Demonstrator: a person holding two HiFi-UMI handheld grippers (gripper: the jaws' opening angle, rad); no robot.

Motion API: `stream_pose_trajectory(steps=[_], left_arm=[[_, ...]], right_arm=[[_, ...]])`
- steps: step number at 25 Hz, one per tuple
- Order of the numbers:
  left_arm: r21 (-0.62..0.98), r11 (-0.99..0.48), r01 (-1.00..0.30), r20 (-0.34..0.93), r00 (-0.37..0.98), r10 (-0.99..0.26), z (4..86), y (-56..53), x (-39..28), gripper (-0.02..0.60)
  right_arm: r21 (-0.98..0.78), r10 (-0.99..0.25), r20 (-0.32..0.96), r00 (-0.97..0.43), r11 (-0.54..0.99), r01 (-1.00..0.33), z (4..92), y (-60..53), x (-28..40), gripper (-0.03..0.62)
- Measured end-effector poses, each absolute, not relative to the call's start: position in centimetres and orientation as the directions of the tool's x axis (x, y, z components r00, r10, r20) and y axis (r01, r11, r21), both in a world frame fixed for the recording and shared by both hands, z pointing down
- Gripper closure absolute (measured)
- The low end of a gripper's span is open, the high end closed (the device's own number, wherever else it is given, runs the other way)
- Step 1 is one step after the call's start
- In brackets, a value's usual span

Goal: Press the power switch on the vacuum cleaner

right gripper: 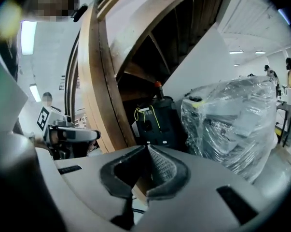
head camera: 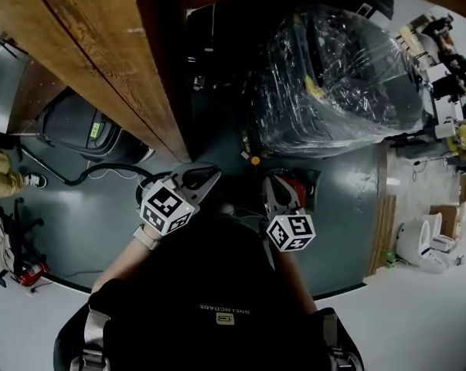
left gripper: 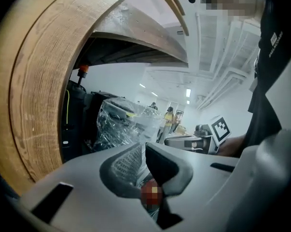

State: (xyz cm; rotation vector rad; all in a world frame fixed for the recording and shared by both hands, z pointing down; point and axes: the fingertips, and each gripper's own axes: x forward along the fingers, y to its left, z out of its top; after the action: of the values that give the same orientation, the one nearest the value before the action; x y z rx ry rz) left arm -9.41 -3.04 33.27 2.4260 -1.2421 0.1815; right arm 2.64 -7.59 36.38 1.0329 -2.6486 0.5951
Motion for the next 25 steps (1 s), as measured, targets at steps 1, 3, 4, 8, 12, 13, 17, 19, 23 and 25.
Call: stream_pose_trajectory(steps=[1, 3, 4, 8, 12, 13, 17, 19, 23, 25], left_arm=[[0.291, -0.532, -0.795, 0.281, 0.603, -0.747, 32.6, -3.3, -9.5, 0.565], [0.280, -0.553, -0.785, 0.259, 0.616, -0.744, 31.5, -3.5, -9.6, 0.565], [0.274, -0.561, -0.781, 0.252, 0.622, -0.742, 31.0, -3.5, -9.7, 0.565], [0.260, -0.583, -0.769, 0.234, 0.636, -0.735, 30.1, -3.7, -10.3, 0.565], [0.254, -0.595, -0.763, 0.228, 0.645, -0.730, 29.7, -3.7, -10.8, 0.565], [0.253, -0.596, -0.762, 0.227, 0.645, -0.729, 29.8, -3.7, -10.9, 0.565], [0.253, -0.599, -0.760, 0.226, 0.649, -0.727, 29.7, -3.5, -10.9, 0.565], [0.253, -0.604, -0.756, 0.228, 0.653, -0.722, 29.7, -3.3, -10.7, 0.565], [0.255, -0.607, -0.753, 0.231, 0.657, -0.718, 29.8, -3.0, -10.5, 0.565], [0.256, -0.607, -0.753, 0.232, 0.657, -0.717, 29.8, -2.8, -10.4, 0.565]], right_arm=[[-0.274, -0.591, 0.340, -0.731, 0.681, -0.679, 35.3, -7.4, 2.0, 0.560], [-0.243, -0.591, 0.305, -0.747, 0.710, -0.661, 33.1, -6.8, 0.8, 0.560], [-0.225, -0.590, 0.288, -0.754, 0.724, -0.653, 32.1, -6.5, 0.2, 0.560], [-0.168, -0.584, 0.231, -0.778, 0.764, -0.624, 29.2, -5.5, -2.0, 0.560], [-0.146, -0.582, 0.193, -0.790, 0.779, -0.609, 28.0, -4.7, -3.1, 0.560], [-0.143, -0.581, 0.190, -0.791, 0.781, -0.608, 28.1, -4.5, -3.3, 0.561], [-0.165, -0.593, 0.192, -0.782, 0.766, -0.622, 28.3, -4.2, -3.2, 0.562], [-0.172, -0.601, 0.194, -0.775, 0.757, -0.630, 28.4, -4.1, -2.9, 0.562], [-0.186, -0.613, 0.194, -0.766, 0.744, -0.642, 28.6, -4.1, -2.4, 0.562], [-0.188, -0.615, 0.194, -0.764, 0.741, -0.644, 28.6, -3.9, -2.1, 0.562]])
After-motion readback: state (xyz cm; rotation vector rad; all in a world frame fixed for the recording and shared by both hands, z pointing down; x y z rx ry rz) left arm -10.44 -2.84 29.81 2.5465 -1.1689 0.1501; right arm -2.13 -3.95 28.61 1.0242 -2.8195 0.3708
